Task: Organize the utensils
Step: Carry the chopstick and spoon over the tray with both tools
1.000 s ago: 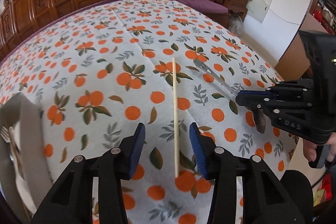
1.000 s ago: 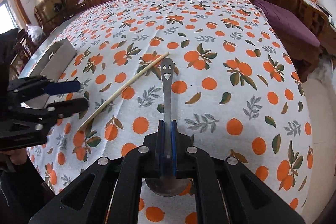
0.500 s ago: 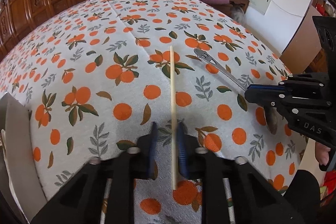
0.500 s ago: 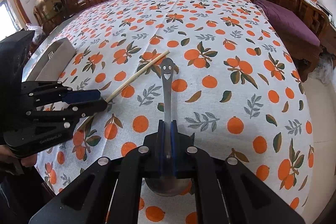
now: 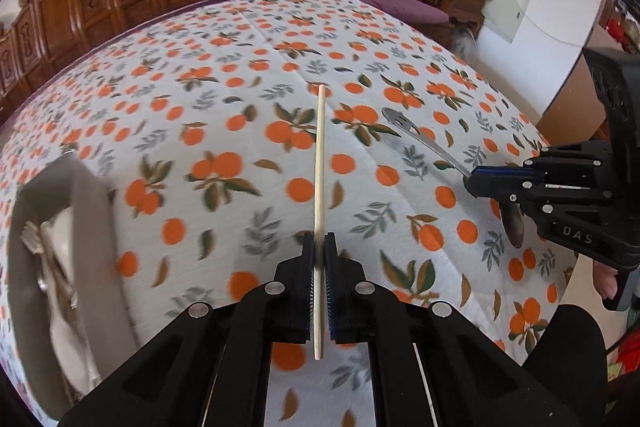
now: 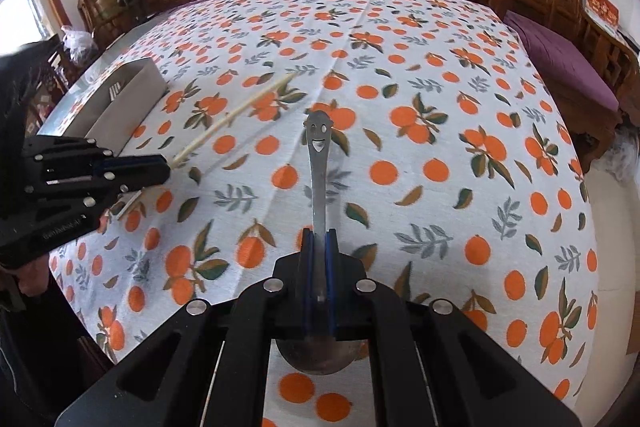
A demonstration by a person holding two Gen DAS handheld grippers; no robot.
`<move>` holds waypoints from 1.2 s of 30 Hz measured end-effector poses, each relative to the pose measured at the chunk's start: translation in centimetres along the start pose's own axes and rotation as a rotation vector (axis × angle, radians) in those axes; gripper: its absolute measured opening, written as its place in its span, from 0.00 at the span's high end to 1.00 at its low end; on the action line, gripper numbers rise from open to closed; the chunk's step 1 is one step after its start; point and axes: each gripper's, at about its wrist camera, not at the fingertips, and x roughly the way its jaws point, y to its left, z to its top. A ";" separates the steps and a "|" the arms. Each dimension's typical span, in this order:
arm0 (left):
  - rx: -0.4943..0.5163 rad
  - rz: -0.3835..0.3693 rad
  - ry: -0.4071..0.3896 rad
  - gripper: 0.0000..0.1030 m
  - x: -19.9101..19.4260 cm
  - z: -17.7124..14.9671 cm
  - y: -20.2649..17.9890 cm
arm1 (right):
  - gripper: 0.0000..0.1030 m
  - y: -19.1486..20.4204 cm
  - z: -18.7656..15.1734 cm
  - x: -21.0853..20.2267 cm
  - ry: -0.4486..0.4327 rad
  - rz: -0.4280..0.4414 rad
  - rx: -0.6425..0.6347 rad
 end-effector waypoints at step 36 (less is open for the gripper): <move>-0.168 0.141 -0.046 0.96 -9.5 -6.2 14.9 | 0.93 13.0 4.8 0.6 -0.031 0.093 -0.127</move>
